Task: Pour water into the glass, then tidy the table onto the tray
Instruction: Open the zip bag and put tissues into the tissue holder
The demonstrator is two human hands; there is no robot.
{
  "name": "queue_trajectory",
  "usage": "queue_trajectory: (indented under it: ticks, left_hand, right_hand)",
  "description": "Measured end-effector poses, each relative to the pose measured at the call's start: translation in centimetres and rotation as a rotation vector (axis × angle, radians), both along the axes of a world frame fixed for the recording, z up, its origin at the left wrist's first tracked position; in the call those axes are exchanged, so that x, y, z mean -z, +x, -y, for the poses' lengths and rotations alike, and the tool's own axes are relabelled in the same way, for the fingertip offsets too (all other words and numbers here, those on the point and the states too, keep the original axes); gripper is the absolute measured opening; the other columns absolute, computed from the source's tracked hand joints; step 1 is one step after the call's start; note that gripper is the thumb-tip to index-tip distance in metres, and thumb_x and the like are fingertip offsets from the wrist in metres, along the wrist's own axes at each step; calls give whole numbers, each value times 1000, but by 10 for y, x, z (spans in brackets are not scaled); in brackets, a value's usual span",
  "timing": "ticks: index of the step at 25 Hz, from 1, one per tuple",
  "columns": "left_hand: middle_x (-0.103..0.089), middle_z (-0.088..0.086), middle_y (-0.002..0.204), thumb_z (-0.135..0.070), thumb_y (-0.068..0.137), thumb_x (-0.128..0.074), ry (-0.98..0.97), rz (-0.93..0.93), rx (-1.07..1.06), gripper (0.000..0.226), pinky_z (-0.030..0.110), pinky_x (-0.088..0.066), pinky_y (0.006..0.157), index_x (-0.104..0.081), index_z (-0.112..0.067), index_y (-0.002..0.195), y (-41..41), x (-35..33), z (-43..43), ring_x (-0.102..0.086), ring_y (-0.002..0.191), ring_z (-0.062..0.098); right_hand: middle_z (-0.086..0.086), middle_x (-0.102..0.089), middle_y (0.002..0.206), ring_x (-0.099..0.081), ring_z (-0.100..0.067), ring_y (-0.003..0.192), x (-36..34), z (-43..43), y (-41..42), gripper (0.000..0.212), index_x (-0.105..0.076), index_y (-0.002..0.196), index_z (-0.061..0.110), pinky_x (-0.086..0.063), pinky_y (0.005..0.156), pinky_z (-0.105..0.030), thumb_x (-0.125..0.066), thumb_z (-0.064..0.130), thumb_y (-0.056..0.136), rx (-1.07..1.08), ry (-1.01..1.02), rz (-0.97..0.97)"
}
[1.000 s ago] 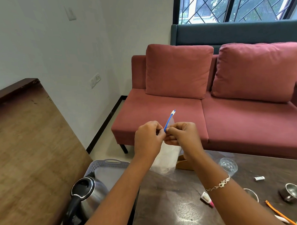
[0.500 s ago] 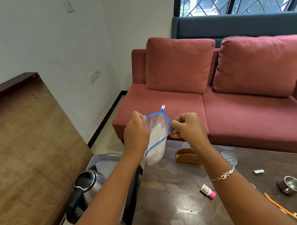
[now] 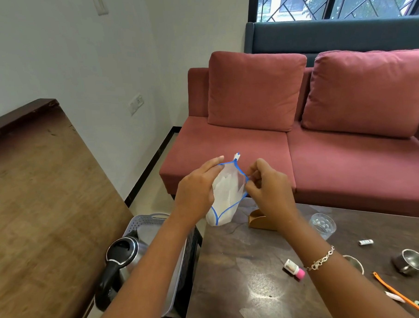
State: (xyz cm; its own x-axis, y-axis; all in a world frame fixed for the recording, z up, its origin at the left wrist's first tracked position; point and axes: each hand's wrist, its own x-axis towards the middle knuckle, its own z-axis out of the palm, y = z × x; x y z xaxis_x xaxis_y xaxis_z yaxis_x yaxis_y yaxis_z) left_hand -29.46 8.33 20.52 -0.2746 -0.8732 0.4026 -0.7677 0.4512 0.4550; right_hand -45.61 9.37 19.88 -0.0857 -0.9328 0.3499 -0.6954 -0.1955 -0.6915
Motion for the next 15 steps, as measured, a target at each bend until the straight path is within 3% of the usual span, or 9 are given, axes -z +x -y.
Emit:
queue_trajectory:
  ticks: [3,5,7,9,10,12,13,15]
  left_hand:
    - [-48,-7,139,12,80,-46,27,-10,77,54,40,-51,84,-54,-13,126,0,-1,-1,-56,117,18]
    - [-46,-7,140,13,79,-44,56,-11,113,57,40,-50,86,-51,-14,129,2,-1,-2,-54,119,18]
    - [-44,-7,142,13,80,-43,88,11,140,59,41,-50,87,-48,-15,131,5,-3,-2,-54,119,18]
    - [-42,-8,143,11,82,-43,109,39,144,57,41,-50,86,-47,-15,132,8,-4,0,-55,117,19]
    - [-42,-9,144,10,83,-44,120,49,141,55,41,-50,85,-47,-15,131,10,-4,1,-55,116,18]
    - [-41,-10,144,9,83,-44,142,69,139,54,40,-51,84,-48,-16,131,11,-3,1,-55,117,17]
    - [-41,-10,144,9,83,-44,151,71,143,54,40,-51,84,-48,-16,131,11,-2,0,-54,118,17]
    - [-42,-10,143,12,80,-42,166,64,159,57,41,-50,86,-49,-14,131,9,-1,-3,-54,119,17]
  right_hand:
    - [-8,-61,84,-58,-30,75,4,-3,7,10,-57,84,6,-45,61,-32,-59,4,74,-25,-124,-196]
    - [-13,-65,92,-62,-34,83,4,-5,9,12,-64,79,2,-50,67,-32,-53,6,77,-126,-385,-425]
    - [-8,-70,88,-67,-28,85,7,-4,4,23,-68,74,6,-53,83,-34,-47,6,82,-353,-578,-669]
    - [0,-69,73,-68,-19,69,5,-5,0,31,-68,69,13,-50,94,-35,-41,1,79,-521,-584,-871]
    - [2,-66,67,-64,-17,58,4,-4,-1,33,-66,68,15,-52,93,-32,-37,0,75,-555,-544,-926]
    - [3,-62,66,-58,-16,48,0,-2,2,34,-64,70,17,-56,73,-26,-34,1,68,-558,-418,-1002]
    - [1,-63,69,-57,-16,46,-4,-2,6,32,-64,72,16,-54,62,-24,-37,0,67,-538,-369,-1036]
    - [-6,-65,88,-61,-20,57,-5,2,15,29,-64,86,13,-52,59,-27,-47,-2,69,-577,-315,-1119]
